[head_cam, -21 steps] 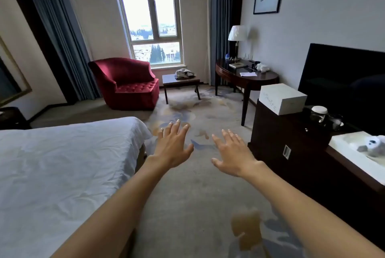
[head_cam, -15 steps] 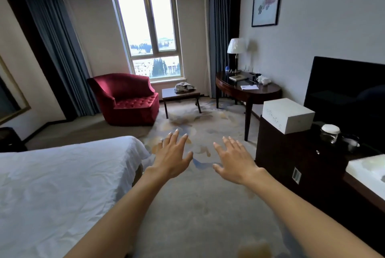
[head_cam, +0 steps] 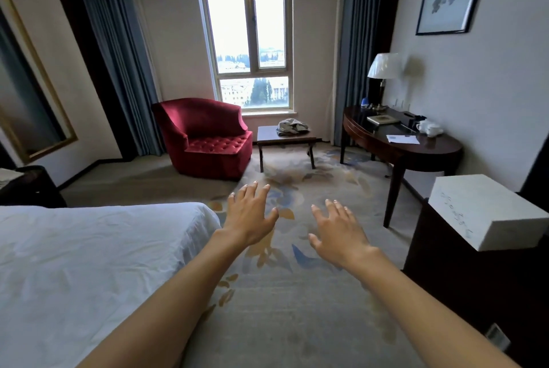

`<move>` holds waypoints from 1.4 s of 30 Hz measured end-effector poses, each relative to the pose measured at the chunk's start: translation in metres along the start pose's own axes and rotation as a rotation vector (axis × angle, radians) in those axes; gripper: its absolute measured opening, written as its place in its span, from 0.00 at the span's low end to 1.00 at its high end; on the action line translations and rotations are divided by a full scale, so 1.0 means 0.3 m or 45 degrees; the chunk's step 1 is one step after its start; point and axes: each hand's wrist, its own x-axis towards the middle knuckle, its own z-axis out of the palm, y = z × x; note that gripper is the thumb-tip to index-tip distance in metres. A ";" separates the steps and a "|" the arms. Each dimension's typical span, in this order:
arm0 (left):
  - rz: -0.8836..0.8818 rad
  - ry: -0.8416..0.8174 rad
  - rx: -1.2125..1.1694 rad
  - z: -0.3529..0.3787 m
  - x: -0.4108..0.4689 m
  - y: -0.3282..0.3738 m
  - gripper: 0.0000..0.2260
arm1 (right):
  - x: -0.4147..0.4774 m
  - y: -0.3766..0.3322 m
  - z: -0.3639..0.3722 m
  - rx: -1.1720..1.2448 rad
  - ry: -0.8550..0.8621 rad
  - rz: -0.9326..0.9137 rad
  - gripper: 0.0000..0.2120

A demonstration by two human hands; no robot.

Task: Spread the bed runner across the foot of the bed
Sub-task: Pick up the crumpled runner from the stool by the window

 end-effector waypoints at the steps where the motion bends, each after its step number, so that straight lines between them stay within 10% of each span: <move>1: 0.003 0.000 0.020 0.027 0.067 -0.031 0.28 | 0.070 0.013 0.021 -0.009 -0.011 -0.004 0.34; 42: -0.033 0.030 0.085 0.899 2.811 -0.587 0.29 | 2.872 0.735 0.427 -0.008 -0.008 -0.113 0.31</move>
